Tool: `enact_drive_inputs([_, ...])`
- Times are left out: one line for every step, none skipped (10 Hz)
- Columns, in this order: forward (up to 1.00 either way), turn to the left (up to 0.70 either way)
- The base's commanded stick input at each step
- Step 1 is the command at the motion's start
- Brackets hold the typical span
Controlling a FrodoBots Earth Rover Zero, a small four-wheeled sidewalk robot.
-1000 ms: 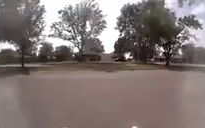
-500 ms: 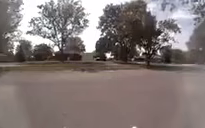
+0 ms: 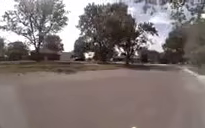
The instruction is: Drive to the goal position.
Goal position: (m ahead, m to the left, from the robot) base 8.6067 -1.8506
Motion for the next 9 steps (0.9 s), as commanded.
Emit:
enact_drive_inputs([0.7, -0.35])
enact_drive_inputs([0.7, -0.35])
enact_drive_inputs([0.7, -0.35])
enact_drive_inputs([0.7, -0.35])
enact_drive_inputs([0.7, -0.35])
enact_drive_inputs([0.7, -0.35])
enact_drive_inputs([0.7, -0.35])
enact_drive_inputs([0.7, -0.35])
enact_drive_inputs([0.7, -0.35])
